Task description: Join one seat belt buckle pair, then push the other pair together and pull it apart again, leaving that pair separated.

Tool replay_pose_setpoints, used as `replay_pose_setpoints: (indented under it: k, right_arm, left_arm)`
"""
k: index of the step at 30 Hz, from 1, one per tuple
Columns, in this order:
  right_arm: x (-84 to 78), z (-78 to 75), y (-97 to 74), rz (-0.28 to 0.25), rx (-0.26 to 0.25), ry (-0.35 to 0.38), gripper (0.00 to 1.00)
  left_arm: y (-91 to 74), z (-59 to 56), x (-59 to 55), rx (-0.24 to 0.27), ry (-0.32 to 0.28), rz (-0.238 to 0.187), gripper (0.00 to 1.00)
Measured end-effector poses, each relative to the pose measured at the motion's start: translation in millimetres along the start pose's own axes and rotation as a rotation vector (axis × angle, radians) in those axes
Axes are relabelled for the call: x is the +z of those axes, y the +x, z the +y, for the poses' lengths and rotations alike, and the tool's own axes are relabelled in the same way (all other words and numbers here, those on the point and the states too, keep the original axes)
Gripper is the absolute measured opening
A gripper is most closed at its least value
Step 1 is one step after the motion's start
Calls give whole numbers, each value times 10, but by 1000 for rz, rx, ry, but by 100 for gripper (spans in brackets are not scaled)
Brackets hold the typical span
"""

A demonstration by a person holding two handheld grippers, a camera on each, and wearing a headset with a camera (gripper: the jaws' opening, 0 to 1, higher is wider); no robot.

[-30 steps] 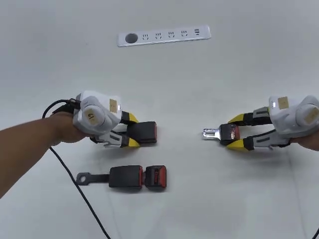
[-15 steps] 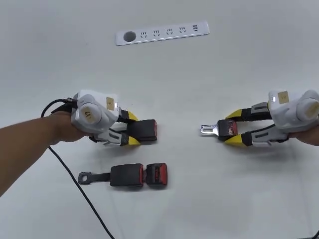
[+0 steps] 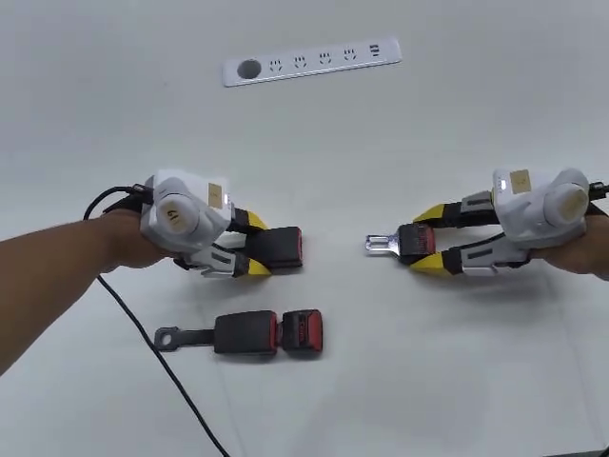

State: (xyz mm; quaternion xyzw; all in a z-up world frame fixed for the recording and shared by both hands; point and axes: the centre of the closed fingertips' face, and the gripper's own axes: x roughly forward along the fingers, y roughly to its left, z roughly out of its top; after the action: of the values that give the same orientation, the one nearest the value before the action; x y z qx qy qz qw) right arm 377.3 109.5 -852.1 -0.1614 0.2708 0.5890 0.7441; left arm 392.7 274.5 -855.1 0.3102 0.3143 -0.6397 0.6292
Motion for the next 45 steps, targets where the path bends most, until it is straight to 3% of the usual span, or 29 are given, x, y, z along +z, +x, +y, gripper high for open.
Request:
replay_pose_setpoints:
  k: [5, 31, 45]
  right_arm:
    - [49, -5, 45, -6, 2, -2, 36]
    - [437, 71, 601, -42, 22, -28, 37]
    - [509, 139, 720, -38, 25, -41, 37]
  left_arm:
    - [1, 2, -4, -1, 1, 6, 34]
    - [4, -7, -6, 0, 1, 25, 34]
    - [6, -13, 2, -3, 5, 34, 34]
